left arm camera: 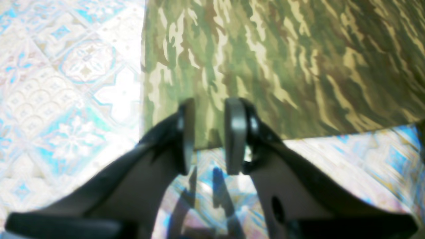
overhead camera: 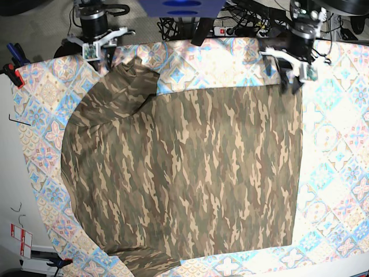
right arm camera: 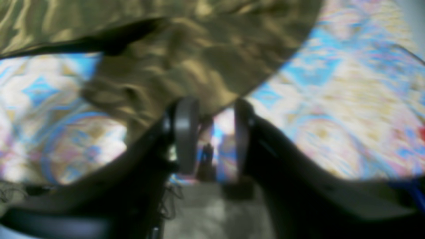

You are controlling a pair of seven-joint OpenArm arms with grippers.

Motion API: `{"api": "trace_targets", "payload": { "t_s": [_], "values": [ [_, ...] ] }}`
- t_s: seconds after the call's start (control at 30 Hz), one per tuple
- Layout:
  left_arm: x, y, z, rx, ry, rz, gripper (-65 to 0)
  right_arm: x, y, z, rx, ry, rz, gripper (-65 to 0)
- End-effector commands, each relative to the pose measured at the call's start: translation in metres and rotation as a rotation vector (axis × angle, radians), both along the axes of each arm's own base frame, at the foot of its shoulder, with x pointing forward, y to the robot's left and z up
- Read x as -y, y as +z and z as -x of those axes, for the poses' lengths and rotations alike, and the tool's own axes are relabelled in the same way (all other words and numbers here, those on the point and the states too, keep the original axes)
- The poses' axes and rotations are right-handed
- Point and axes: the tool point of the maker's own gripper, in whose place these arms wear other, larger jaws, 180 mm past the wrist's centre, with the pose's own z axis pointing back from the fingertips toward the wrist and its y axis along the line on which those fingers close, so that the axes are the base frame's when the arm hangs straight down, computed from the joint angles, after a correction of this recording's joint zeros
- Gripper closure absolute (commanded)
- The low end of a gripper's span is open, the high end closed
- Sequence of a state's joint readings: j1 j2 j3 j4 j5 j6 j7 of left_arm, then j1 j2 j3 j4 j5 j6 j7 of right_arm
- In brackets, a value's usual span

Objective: Fold the T-shirt properly
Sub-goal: 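Move both grippers down to the shirt's shoulder corners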

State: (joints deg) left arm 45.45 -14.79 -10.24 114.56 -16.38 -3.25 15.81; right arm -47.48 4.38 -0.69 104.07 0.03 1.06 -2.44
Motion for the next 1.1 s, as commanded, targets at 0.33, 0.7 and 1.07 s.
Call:
{"api": "trace_targets", "payload": {
  "t_s": [0.33,0.7,1.07],
  "values": [
    [-0.054,0.001,-0.026,-0.254,-0.044,-0.068,-20.1,0.011,0.024,-0.041,0.131,-0.143,-0.209,-43.7],
    [-0.059,0.007,-0.036,-0.254,-0.062,-0.093,-20.1,0.058,-0.001,-0.061,0.1,-0.333,-0.505,-43.7],
    [-0.07,0.005,-0.035,-0.274,-0.067,-0.125,-20.1,0.046,-0.04,-0.06,-0.008,-0.382,-0.805,-43.7]
  ]
}}
